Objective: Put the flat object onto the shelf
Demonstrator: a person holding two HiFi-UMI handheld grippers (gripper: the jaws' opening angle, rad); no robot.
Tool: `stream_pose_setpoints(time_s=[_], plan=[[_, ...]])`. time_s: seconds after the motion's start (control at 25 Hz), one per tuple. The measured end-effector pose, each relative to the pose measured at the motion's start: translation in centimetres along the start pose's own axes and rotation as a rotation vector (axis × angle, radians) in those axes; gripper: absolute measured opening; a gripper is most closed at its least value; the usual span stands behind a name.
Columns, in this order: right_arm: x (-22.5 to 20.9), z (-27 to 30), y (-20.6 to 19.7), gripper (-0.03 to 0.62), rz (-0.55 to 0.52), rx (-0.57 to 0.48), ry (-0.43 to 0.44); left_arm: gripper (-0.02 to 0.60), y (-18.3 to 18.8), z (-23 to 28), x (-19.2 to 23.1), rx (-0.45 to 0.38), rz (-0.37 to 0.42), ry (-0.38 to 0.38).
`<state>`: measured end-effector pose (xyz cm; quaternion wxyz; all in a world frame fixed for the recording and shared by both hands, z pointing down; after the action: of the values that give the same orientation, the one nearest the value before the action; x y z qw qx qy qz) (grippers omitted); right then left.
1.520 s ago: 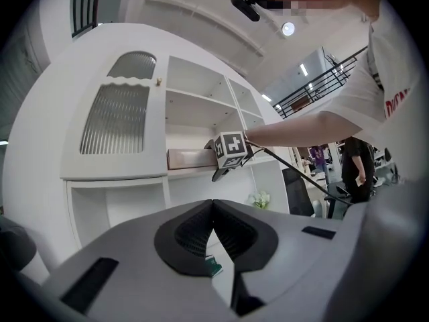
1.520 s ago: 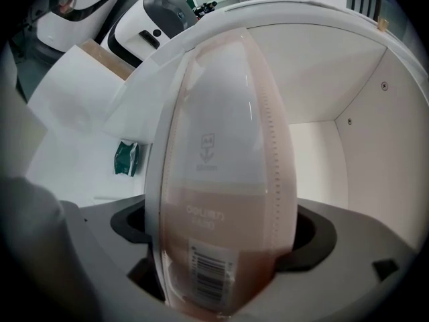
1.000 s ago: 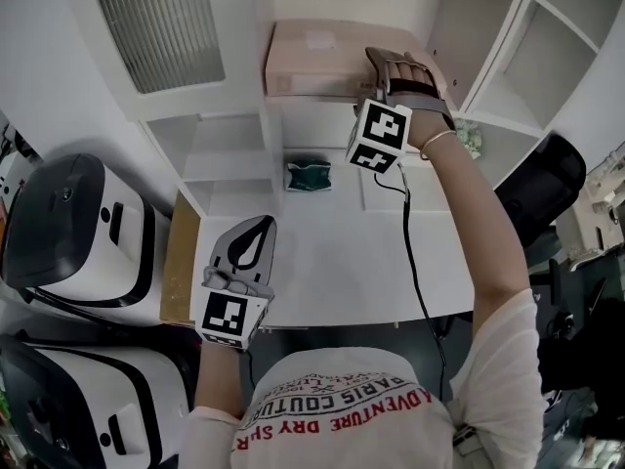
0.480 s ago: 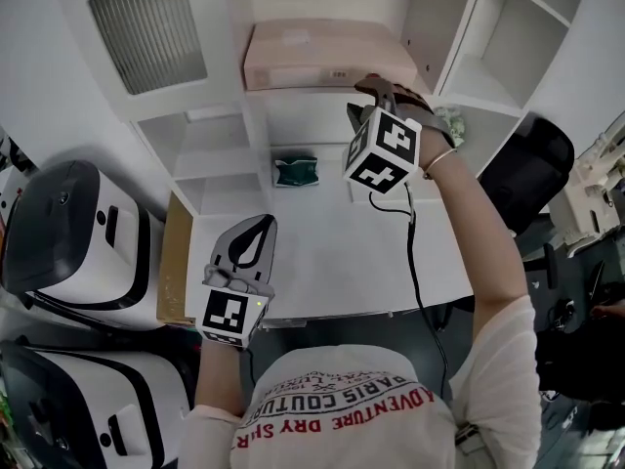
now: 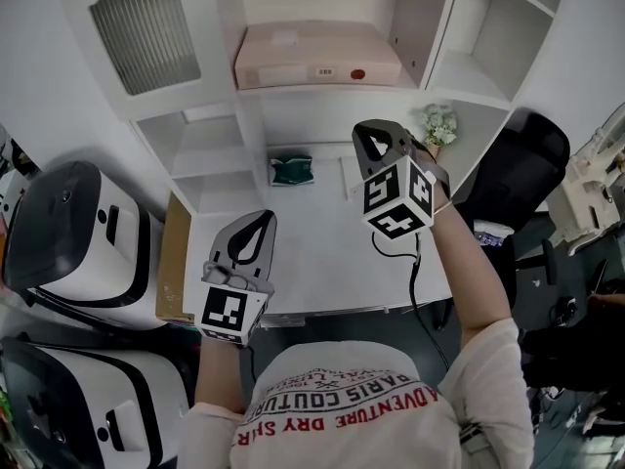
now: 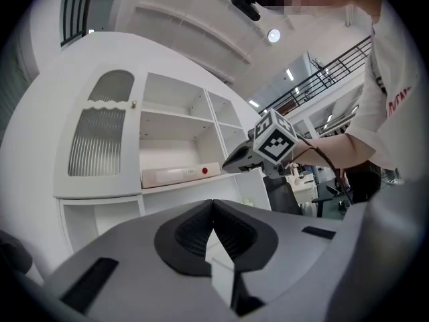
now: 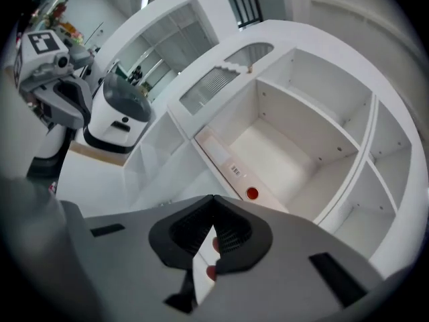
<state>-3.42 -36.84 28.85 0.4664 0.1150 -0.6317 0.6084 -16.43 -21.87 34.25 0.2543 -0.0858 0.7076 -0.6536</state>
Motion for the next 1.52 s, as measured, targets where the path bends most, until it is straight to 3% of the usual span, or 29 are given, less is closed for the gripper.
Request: stream_pose_setpoints(time_s=[0.44, 0.76, 1.16, 1.52], plan=[[2.6, -6.5, -5.1, 0.026, 0.484, -0.166, -0.011, 0.014, 1.0, 0.2, -0.5, -0.016, 0.009, 0.021], [6.3, -9.5, -7.6, 0.026, 0.670, -0.282, 0.075, 0.014, 1.0, -0.1, 0.4, -0.016, -0.021, 0.061], [6.8, -10.4, -8.9, 0.026, 0.685, -0.294, 0.071, 0.014, -0.5, -0.1, -0.2, 0.022, -0.047, 0.053], [5.9, -10.9, -7.6, 0.026, 0.642, -0.332, 0.053, 0.014, -0.5, -0.3, -0.3, 0.015, -0.063, 0.061]])
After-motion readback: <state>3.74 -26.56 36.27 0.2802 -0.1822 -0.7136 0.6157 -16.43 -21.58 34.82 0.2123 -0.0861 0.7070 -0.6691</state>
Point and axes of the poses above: the fingertips, and each gripper's own axes: z forward along the fingers, x to its left, y out of its top, the point moved 3 cm from there along -z, backward along the fingers, and after that the axes turned 6 degrees about -y, right-handed, at the moved point
